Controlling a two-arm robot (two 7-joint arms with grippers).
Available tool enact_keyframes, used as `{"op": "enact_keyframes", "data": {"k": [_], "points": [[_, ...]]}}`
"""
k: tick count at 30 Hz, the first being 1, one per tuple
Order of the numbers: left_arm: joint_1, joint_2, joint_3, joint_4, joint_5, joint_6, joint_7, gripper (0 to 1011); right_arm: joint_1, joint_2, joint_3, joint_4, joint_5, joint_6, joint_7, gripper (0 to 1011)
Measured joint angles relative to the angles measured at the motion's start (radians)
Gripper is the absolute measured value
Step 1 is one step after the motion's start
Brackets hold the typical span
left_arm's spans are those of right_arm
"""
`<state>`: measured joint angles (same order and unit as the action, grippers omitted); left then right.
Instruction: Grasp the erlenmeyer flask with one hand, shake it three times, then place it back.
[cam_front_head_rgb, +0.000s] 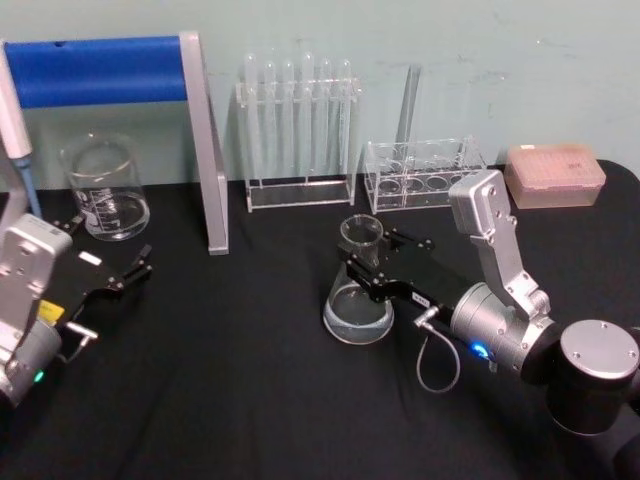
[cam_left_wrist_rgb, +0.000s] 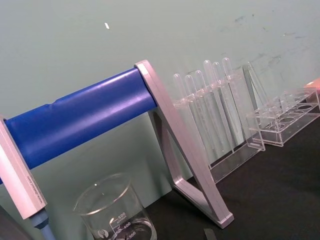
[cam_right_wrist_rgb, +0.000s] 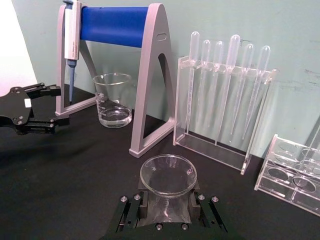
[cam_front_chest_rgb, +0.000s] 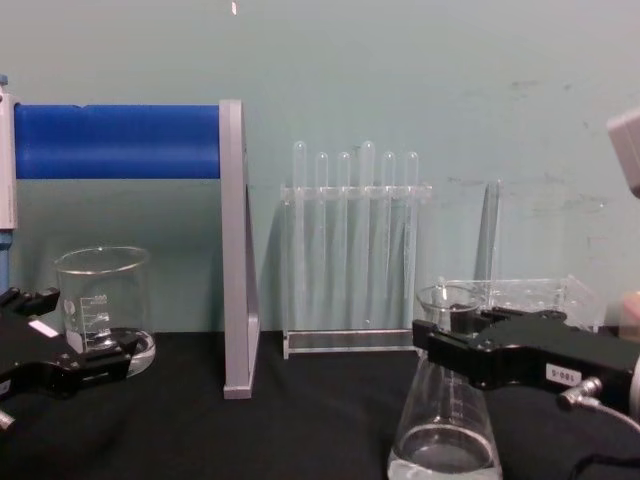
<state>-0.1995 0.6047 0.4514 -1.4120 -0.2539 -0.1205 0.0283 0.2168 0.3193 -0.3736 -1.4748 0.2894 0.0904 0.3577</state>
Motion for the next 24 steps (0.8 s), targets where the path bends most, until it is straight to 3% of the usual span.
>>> {"op": "enact_keyframes", "data": {"k": [18, 21, 24], "points": [[0.000, 0.000, 0.000, 0.000, 0.000, 0.000, 0.000, 1001, -0.001, 0.001, -0.001, -0.002, -0.004, 0.000, -0.001, 451], [0.000, 0.000, 0.000, 0.000, 0.000, 0.000, 0.000, 1001, -0.001, 0.001, -0.001, -0.002, -0.004, 0.000, -0.001, 501], [0.000, 0.000, 0.000, 0.000, 0.000, 0.000, 0.000, 1001, -0.001, 0.001, 0.000, -0.003, -0.003, 0.000, -0.001, 622]]}}
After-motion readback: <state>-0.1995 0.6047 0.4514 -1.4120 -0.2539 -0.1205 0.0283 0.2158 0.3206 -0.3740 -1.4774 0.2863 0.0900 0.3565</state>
